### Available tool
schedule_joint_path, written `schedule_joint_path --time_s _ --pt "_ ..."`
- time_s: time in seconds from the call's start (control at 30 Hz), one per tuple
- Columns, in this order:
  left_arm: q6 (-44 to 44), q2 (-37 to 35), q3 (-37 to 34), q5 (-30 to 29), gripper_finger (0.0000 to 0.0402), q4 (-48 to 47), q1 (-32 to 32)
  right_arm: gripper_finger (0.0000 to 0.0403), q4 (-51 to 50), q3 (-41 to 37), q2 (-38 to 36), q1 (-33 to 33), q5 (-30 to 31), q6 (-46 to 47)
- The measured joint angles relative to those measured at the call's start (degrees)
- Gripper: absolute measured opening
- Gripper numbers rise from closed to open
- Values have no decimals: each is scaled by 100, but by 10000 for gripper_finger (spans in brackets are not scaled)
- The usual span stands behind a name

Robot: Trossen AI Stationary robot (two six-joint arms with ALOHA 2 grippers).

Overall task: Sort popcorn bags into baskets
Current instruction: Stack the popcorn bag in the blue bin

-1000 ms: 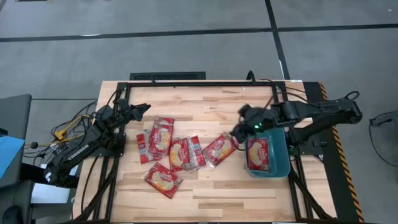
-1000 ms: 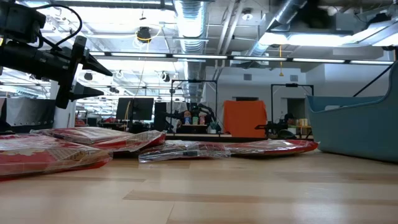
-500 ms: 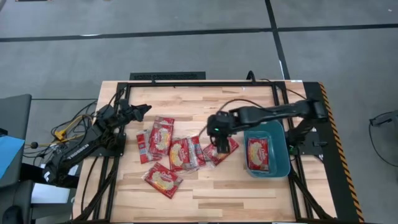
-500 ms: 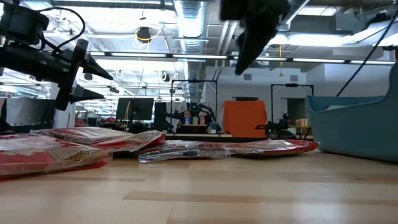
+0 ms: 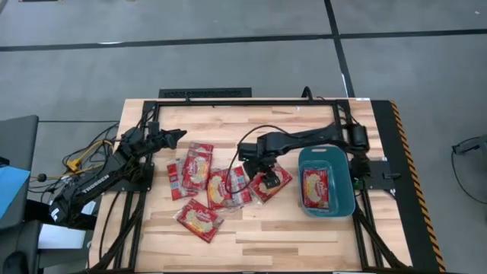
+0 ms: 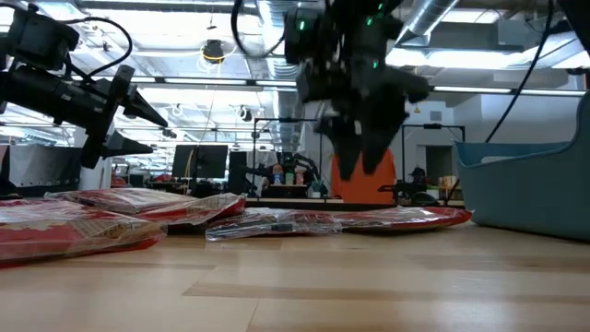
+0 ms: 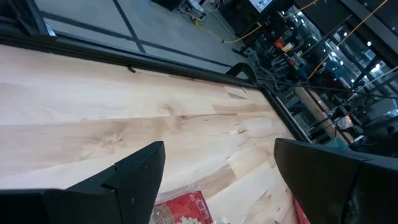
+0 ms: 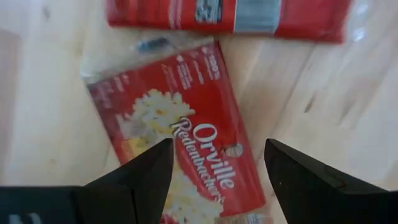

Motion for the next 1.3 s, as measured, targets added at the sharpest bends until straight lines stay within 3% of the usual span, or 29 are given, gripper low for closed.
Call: schedule_joint_path --time_s 0.33,0.43,0.53,0.77,0.87,1.13,1.3 --pt "47 28 0 -2 291 1 0 275 -400 7 712 -121 37 -360" --pt "48 28 0 -4 291 0 0 256 -517 28 782 -117 54 -386" --pt "48 28 0 -5 291 1 0 208 -514 22 786 -75 201 -390" --pt "50 28 0 -11 291 0 0 53 -628 -7 790 -79 183 113" --pt "51 28 -1 -11 291 0 1 11 -629 -4 790 -89 164 272" --pt "44 28 -2 -13 291 0 0 5 -797 322 708 -113 -68 742" --pt "41 28 -2 -13 291 0 0 4 -943 562 242 -191 -75 1074"
